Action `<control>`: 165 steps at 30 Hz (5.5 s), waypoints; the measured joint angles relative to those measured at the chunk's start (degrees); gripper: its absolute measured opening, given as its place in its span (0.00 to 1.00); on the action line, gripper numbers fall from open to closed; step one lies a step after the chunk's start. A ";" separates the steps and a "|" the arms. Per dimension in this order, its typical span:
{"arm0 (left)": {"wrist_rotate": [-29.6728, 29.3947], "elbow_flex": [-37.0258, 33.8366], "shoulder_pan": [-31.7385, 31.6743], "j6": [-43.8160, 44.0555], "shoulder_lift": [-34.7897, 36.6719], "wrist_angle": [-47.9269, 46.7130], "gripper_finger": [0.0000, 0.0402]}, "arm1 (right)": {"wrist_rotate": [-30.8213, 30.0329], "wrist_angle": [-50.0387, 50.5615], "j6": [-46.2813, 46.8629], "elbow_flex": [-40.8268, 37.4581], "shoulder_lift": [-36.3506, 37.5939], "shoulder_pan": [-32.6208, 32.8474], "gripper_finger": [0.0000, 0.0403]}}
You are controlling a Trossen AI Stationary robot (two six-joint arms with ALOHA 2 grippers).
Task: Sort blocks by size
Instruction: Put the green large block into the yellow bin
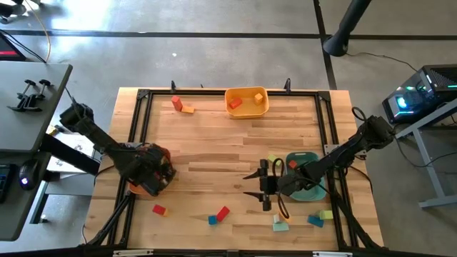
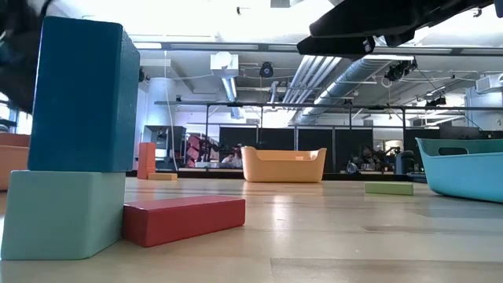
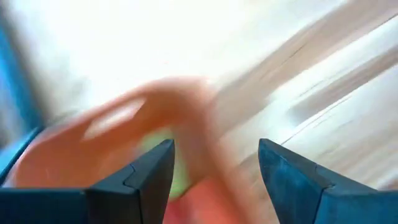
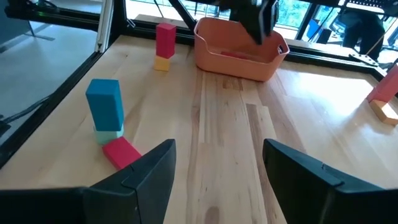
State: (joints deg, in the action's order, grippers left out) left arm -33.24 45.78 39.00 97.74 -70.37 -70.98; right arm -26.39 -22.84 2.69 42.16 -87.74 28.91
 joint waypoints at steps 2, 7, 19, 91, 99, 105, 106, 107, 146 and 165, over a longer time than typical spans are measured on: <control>-9.49 1.05 1.15 -3.79 0.00 5.20 0.54 | -0.02 0.50 1.36 -0.01 0.00 0.20 0.59; -29.62 0.82 2.87 -30.61 -0.71 32.03 0.54 | -0.12 1.21 4.66 -0.01 0.63 3.24 0.59; -22.24 -0.48 -3.43 -85.63 -13.80 84.61 0.54 | -23.42 34.42 19.40 16.80 6.15 19.83 0.59; -13.35 -0.48 -13.85 -102.27 -31.95 117.56 0.54 | -19.73 68.25 62.26 35.83 -12.63 31.73 0.59; -13.34 -0.48 -13.98 -102.32 -31.95 117.19 0.54 | -11.66 79.26 55.73 37.54 -10.57 20.44 0.60; -13.35 -0.46 -14.00 -101.46 -31.95 115.69 0.54 | 9.57 79.37 49.91 37.25 -10.21 14.65 0.66; -13.35 -0.46 -14.00 -100.85 -31.95 115.19 0.54 | 11.12 79.97 49.71 37.25 -10.21 14.39 0.67; -13.35 -0.46 -14.00 -100.22 -31.95 114.51 0.54 | 11.86 81.01 49.82 37.25 -10.15 14.27 0.68; -13.35 -0.46 -14.27 -97.92 -31.95 111.12 0.54 | 36.14 100.91 59.95 30.00 -8.26 31.26 0.69; -13.09 -0.46 -14.29 -97.35 -31.95 111.07 0.54 | 39.59 88.44 58.76 20.45 -8.31 31.26 0.65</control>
State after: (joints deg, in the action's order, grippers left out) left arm -46.33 45.32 24.71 0.39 -102.32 40.10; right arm 13.20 65.61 61.45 62.62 -96.05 60.16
